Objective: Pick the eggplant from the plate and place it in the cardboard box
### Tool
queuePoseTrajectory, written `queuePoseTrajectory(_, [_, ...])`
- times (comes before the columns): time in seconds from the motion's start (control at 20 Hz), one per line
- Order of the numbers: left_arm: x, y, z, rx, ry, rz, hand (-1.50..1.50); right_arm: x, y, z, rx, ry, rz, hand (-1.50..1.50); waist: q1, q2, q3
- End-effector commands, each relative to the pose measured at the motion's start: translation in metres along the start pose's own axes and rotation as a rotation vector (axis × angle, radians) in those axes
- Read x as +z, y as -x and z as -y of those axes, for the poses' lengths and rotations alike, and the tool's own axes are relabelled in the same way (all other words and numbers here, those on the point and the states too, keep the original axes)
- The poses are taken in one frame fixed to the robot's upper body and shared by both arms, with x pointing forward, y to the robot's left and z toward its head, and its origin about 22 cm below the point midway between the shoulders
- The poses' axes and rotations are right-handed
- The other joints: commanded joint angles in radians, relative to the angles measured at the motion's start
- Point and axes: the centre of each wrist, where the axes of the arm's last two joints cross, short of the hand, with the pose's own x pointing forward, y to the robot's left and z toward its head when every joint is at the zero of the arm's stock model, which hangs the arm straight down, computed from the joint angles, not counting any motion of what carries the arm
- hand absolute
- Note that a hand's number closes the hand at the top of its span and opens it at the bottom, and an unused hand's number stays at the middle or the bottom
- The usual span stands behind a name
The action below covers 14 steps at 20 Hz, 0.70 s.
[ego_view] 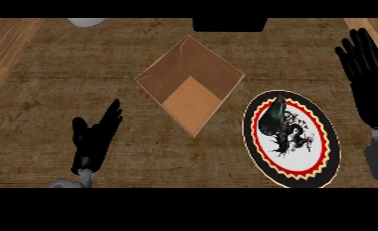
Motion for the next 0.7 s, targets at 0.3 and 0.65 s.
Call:
queuePoseTrajectory(0.3, [-0.003, -0.054, -0.041, -0.256, -0.153, 0.274, 0.00, 0.027, 0.063, 0.075, 0.497, 0.468, -0.306, -1.50, 0.004, 0.073, -0.035])
queuePoseTrajectory(0.65, [0.005, -0.044, -0.045, -0.303, -0.191, 0.276, 0.00, 0.003, 0.094, -0.033, 0.221, 1.003, -0.169, -1.50, -0.002, 0.017, -0.010])
